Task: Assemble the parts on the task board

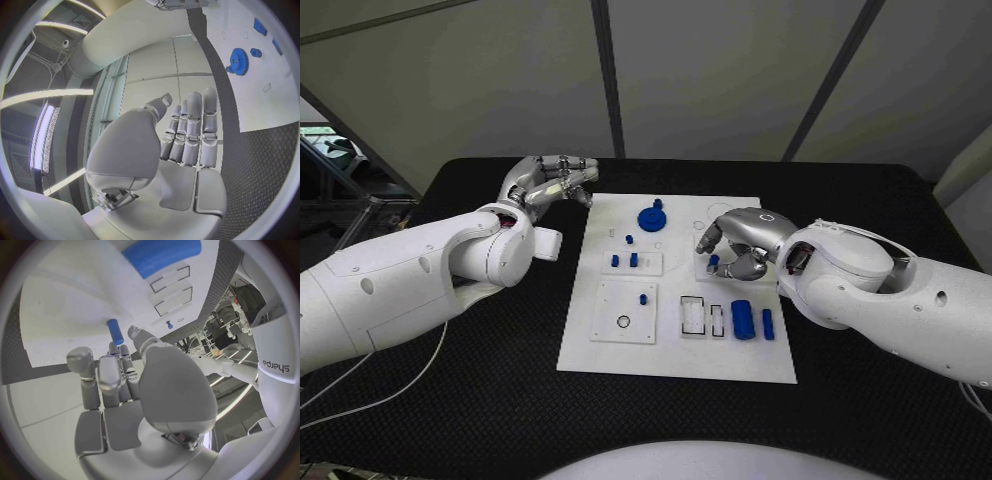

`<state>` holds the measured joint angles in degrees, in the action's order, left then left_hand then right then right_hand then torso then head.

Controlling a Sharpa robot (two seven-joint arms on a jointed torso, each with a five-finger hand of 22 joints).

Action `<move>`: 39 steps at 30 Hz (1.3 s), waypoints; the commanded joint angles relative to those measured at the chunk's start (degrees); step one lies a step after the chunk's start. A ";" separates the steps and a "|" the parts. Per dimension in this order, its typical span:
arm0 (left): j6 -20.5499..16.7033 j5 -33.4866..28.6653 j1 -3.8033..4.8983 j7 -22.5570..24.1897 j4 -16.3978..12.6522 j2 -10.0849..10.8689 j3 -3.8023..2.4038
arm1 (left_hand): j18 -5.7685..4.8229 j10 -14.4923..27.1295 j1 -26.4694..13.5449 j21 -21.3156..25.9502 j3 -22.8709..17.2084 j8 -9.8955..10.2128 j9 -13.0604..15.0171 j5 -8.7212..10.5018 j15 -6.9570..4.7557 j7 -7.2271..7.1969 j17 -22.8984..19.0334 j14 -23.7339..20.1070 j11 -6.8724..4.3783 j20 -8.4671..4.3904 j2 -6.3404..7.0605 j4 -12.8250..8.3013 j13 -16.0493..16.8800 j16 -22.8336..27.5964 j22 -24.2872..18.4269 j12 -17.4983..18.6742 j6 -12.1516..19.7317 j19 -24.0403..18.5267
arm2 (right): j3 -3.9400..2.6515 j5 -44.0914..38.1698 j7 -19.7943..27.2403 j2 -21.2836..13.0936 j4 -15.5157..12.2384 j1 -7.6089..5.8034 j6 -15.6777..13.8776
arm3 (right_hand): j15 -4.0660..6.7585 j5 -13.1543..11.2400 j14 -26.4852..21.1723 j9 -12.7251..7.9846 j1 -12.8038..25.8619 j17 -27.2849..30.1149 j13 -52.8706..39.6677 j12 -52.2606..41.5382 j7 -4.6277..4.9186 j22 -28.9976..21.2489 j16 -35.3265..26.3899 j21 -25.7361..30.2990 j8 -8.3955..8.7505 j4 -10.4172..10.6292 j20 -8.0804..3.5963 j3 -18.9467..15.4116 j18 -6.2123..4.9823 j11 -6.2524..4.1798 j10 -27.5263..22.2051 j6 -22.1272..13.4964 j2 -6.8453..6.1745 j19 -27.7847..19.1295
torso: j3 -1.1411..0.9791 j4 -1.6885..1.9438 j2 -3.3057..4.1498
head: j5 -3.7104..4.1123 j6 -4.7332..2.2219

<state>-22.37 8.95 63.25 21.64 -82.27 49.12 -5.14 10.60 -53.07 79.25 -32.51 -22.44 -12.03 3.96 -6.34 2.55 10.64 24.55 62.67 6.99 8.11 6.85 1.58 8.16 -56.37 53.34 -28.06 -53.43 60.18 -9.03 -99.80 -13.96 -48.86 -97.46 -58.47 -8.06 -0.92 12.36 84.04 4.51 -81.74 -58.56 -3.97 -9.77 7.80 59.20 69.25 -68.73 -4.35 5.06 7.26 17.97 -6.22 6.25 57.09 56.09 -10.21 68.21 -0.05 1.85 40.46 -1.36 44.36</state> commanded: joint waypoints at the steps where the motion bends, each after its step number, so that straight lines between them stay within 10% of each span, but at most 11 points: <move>1: 0.76 -0.09 0.07 0.15 -0.01 -0.11 -0.04 | -0.12 0.49 0.18 0.26 0.37 -0.28 -0.05 0.07 -0.04 0.22 -0.07 -0.26 0.02 0.02 -0.48 -0.09 0.09 0.31 -0.09 -0.15 0.28 0.20 | -0.03 -1.07 -0.66 0.21 0.45 -0.07 2.60 | -0.19 -0.02 0.51 0.12 -0.12 -0.25 -0.10 -0.44 0.10 0.14 0.41 0.14 -0.29 0.00 0.03 -0.15 -0.79 -0.18 0.09 0.51 0.69 0.18 | -0.02 0.00 -0.05 | 0.23 -0.09; 22: 0.61 -0.09 0.01 0.08 0.05 -0.01 -0.04 | -0.13 0.59 0.20 0.36 0.49 -0.34 -0.04 0.05 -0.01 0.23 -0.11 -0.29 0.03 0.03 -0.63 -0.04 0.10 0.31 -0.17 -0.24 0.31 0.24 | -0.03 -1.86 -0.92 0.38 1.13 -0.05 1.85 | 1.14 -0.35 1.20 0.90 -2.47 -1.48 -0.45 -4.28 0.37 5.21 1.93 -3.72 -1.70 -0.35 -1.16 3.18 0.29 -1.82 7.09 5.08 2.89 4.26 | -0.03 -0.02 -0.04 | 0.19 -0.10; 39: 0.38 -0.09 -0.15 0.04 0.08 -0.01 -0.04 | -0.13 0.64 0.23 0.38 0.51 -0.35 -0.04 0.05 -0.01 0.24 -0.11 -0.30 0.04 0.04 -0.67 -0.05 0.09 0.31 -0.19 -0.25 0.33 0.25 | -0.05 -2.48 1.31 -0.34 -1.67 -0.03 -6.38 | 2.26 -2.43 1.66 1.86 -5.51 -2.96 -2.16 -6.18 -0.25 8.89 3.29 -6.54 -3.63 -3.47 -2.31 5.94 1.03 -3.08 12.01 9.03 4.83 6.52 | -0.09 -0.03 -0.11 | 0.12 -0.07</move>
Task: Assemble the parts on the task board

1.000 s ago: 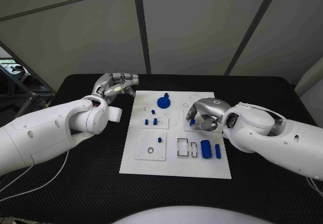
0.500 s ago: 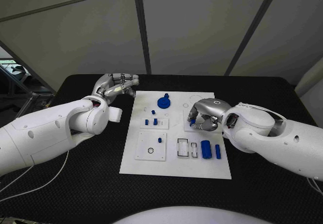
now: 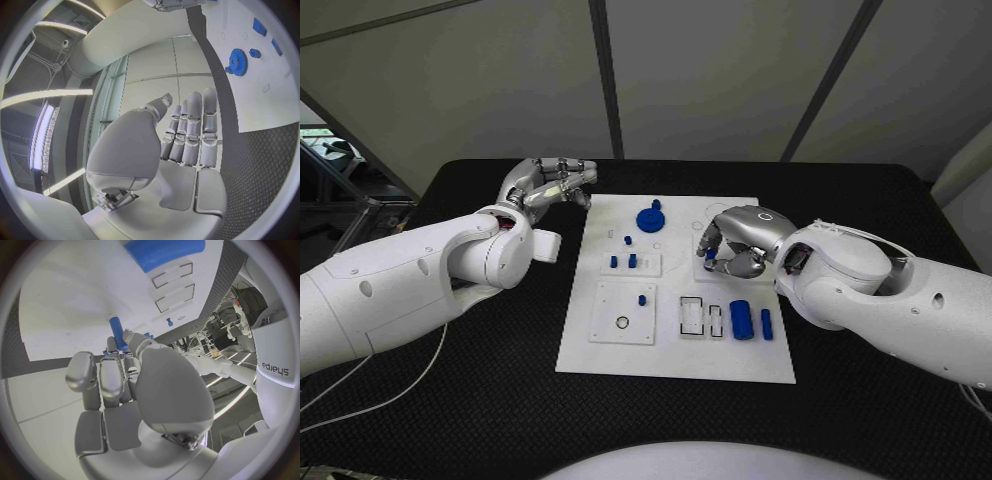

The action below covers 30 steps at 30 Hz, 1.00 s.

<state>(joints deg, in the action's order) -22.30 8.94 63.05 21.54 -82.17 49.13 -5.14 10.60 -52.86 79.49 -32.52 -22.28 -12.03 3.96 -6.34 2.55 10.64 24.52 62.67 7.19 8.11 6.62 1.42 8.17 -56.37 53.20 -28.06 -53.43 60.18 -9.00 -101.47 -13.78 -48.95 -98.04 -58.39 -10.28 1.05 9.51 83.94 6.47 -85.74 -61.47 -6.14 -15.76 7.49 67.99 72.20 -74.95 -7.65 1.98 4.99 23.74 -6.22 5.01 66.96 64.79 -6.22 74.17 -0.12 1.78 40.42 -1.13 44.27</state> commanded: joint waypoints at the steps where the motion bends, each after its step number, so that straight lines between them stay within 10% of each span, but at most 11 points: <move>1: 0.29 -0.09 0.02 0.14 -0.02 -0.01 -0.04 | -0.12 0.43 -0.01 0.39 0.35 -0.35 -0.04 0.05 -0.01 0.23 -0.08 -0.30 -0.16 0.04 -0.43 0.12 0.09 0.31 -0.05 -0.25 0.33 0.26 | -0.09 -0.82 1.13 -0.47 -1.71 -0.11 -4.41 | 0.29 0.41 1.76 -0.11 -1.51 -0.06 0.01 -0.20 0.07 0.10 0.34 -0.32 -0.33 -0.38 -0.03 0.17 1.03 -1.85 2.14 0.33 0.84 0.55 | 0.00 0.03 -0.07 | -0.12 -0.01; 11: 0.23 -0.09 -0.27 0.12 0.14 -0.26 -0.04 | -0.12 0.43 -0.01 0.39 0.35 -0.35 -0.04 0.05 -0.01 0.23 -0.08 -0.30 -0.16 0.04 -0.43 0.12 0.09 0.31 -0.05 -0.25 0.33 0.26 | -0.93 0.89 2.47 -0.64 -8.93 -0.12 -5.43 | 0.31 0.56 1.81 -0.07 -1.55 -0.29 -0.16 -0.21 0.08 0.63 0.53 -0.71 -0.38 -0.67 -0.08 0.30 1.15 -1.85 2.27 0.43 0.72 0.87 | 0.01 0.11 -0.11 | -0.75 -0.04; 22: 0.23 -0.09 -0.35 0.10 0.10 -0.61 -0.04 | -0.12 0.43 -0.01 0.39 0.35 -0.35 -0.04 0.05 -0.01 0.23 -0.08 -0.30 -0.16 0.04 -0.43 0.12 0.09 0.31 -0.05 -0.25 0.33 0.26 | -1.10 2.53 5.01 5.77 -7.45 -0.03 -5.94 | 0.28 0.83 1.80 -0.09 -1.51 -0.20 -0.28 -0.09 0.17 0.69 0.51 -0.78 -0.30 -0.90 -0.10 0.46 1.16 -1.77 2.21 0.34 0.68 0.85 | 0.11 0.10 -0.01 | -2.32 0.50; 26: 0.26 -0.09 -0.34 0.09 0.01 -0.71 -0.05 | -0.12 0.43 -0.01 0.39 0.35 -0.35 -0.04 0.05 -0.01 0.23 -0.08 -0.30 -0.16 0.04 -0.43 0.12 0.09 0.31 -0.05 -0.25 0.33 0.26 | -0.53 2.94 6.01 7.57 -6.03 0.37 -6.53 | 0.26 0.97 1.79 -0.10 -1.49 -0.18 -0.34 0.00 0.22 0.75 0.52 -0.84 -0.25 -1.01 -0.10 0.56 1.17 -1.73 2.14 0.27 0.68 0.85 | 0.28 0.15 0.03 | -2.65 0.62; 30: 0.21 -0.09 -0.34 0.06 -0.10 -0.69 -0.05 | -0.12 0.43 -0.01 0.39 0.35 -0.35 -0.04 0.05 -0.01 0.23 -0.08 -0.30 -0.16 0.04 -0.43 0.12 0.09 0.31 -0.05 -0.25 0.33 0.26 | 1.49 3.10 6.78 8.62 -4.82 0.78 -6.95 | 0.23 1.18 1.80 -0.11 -1.43 -0.22 -0.40 0.10 0.26 0.81 0.57 -0.89 -0.19 -1.13 -0.09 0.67 1.18 -1.67 2.05 0.21 0.67 0.84 | 0.17 0.06 0.07 | -3.12 0.90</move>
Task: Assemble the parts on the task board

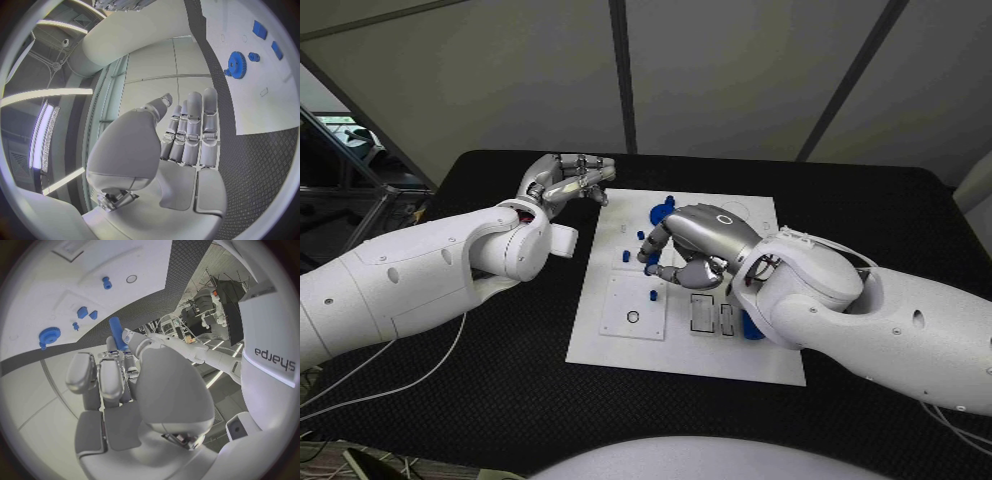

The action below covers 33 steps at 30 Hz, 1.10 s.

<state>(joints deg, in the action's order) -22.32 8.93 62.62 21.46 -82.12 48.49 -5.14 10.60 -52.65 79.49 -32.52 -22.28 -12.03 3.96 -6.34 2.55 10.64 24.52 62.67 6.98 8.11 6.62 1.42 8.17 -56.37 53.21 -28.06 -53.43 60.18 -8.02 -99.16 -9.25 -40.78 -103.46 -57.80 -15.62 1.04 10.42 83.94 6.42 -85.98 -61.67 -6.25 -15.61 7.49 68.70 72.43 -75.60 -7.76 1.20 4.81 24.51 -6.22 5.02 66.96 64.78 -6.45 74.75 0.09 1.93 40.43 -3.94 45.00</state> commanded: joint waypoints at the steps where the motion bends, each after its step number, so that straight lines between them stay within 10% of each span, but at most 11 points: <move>1: 0.24 -0.08 0.10 0.14 -0.19 -0.05 -0.05 | -0.12 0.22 -0.01 0.39 0.35 -0.35 -0.04 0.05 -0.01 0.24 -0.09 -0.30 0.05 0.04 -0.44 0.12 0.09 0.31 -0.06 -0.25 0.33 0.26 | 1.28 0.84 2.49 0.88 1.10 0.40 -1.59 | 0.23 0.27 1.80 -0.06 -1.20 -0.02 -0.30 -0.04 0.26 0.10 0.35 -0.24 -0.08 -0.36 0.09 -0.10 1.17 -1.68 2.06 0.21 0.90 0.26 | -0.12 -0.11 0.08 | -0.51 0.27; 9: 0.30 -0.08 0.10 0.14 -0.14 -0.43 -0.05 | -0.12 0.22 -0.01 0.39 0.35 -0.35 -0.04 0.05 -0.01 0.24 -0.09 -0.30 0.05 0.04 -0.44 0.12 0.09 0.31 -0.06 -0.25 0.33 0.26 | 3.68 1.24 3.39 2.89 3.21 1.80 -1.14 | 0.21 0.36 1.78 -0.06 -1.12 0.11 -0.33 0.01 0.29 0.02 0.28 -0.20 -0.06 -0.38 0.10 -0.06 1.15 -1.65 2.02 0.18 0.90 0.17 | -0.21 -0.12 0.00 | -1.16 0.68; 33: 0.35 -0.08 0.11 0.06 -0.04 -0.81 -0.05 | -0.12 0.39 0.13 0.48 0.42 -0.38 -0.05 0.04 0.00 0.26 -0.12 -0.33 0.07 0.04 -0.58 0.08 0.09 0.31 -0.13 -0.31 0.42 0.31 | 4.90 1.33 3.74 4.89 5.44 2.55 0.28 | 0.18 0.46 1.78 -0.07 -1.05 0.10 -0.38 0.10 0.32 -0.02 0.31 -0.18 -0.01 -0.47 0.11 0.00 1.14 -1.62 1.96 0.13 0.89 0.11 | -0.12 -0.11 -0.03 | -1.67 0.90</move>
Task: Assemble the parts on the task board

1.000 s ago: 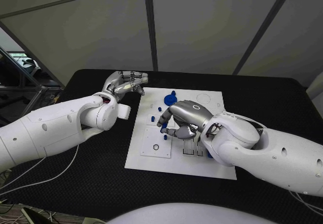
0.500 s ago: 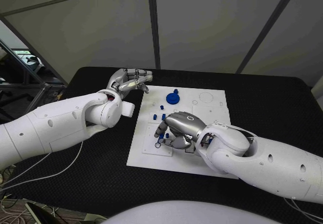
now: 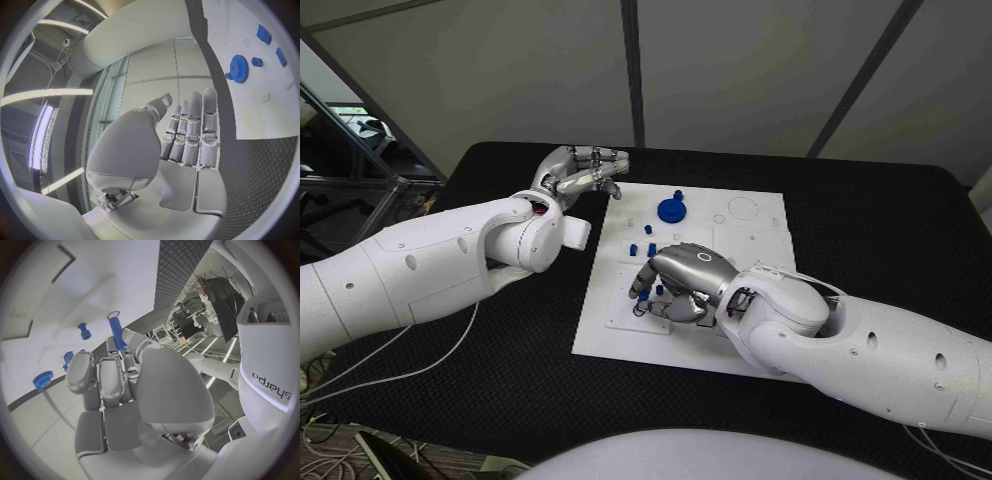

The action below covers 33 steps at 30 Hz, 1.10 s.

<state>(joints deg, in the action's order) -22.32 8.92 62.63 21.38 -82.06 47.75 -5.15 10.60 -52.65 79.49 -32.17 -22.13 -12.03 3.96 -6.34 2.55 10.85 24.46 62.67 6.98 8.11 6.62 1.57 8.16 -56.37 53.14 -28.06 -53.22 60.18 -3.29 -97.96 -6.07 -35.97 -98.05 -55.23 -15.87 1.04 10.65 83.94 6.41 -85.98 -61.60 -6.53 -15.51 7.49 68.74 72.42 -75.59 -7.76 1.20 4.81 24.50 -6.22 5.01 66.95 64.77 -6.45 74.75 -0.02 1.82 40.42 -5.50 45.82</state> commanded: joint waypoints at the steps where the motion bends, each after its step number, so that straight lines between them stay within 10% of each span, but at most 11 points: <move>1: 0.35 -0.07 0.09 0.14 -0.11 -0.09 -0.05 | -0.12 0.40 0.13 0.13 0.27 -0.38 -0.05 0.04 0.00 0.05 -0.06 -0.33 0.07 0.04 -0.58 -0.08 0.09 0.31 -0.06 -0.31 0.21 0.31 | 0.38 0.13 0.57 0.16 0.19 -0.02 0.66 | 0.19 0.23 1.78 -0.07 -1.05 0.04 -0.10 0.00 0.32 -0.06 0.31 -0.18 -0.01 -0.47 0.11 0.01 1.14 -1.62 1.96 0.14 0.89 0.11 | -0.02 0.00 -0.05 | -0.17 0.14; 33: 0.41 -0.07 0.10 -0.08 -0.24 -0.24 -0.05 | -0.13 0.46 0.16 0.17 0.32 -0.41 -0.05 0.04 0.01 0.06 -0.07 -0.34 0.08 0.05 -0.65 -0.08 0.09 0.31 -0.09 -0.35 0.24 0.33 | 0.90 -1.31 0.13 2.33 3.05 0.03 2.97 | -0.07 0.34 1.64 -0.25 -0.16 0.51 -0.18 0.71 0.61 -0.53 0.08 0.13 0.52 -0.59 0.29 -0.20 1.02 -1.33 1.16 -0.67 0.44 -0.46 | 0.00 -0.03 0.00 | -0.47 -0.08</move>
<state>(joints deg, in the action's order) -22.32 8.92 62.63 21.25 -82.16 47.54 -5.15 10.60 -52.60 79.66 -32.17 -22.13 -12.26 3.96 -6.34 2.55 10.85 24.46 62.67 7.03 8.11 6.44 1.57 8.16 -56.37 53.13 -28.06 -53.23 60.18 -2.48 -98.59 -5.75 -33.68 -95.22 -55.23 -14.62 1.04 10.74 83.94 6.23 -85.98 -61.17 -6.64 -14.99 8.00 68.26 72.42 -75.59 -7.42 0.97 5.04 24.42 -6.22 5.02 66.95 64.22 -6.45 74.52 -0.04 1.78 40.39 -5.97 45.76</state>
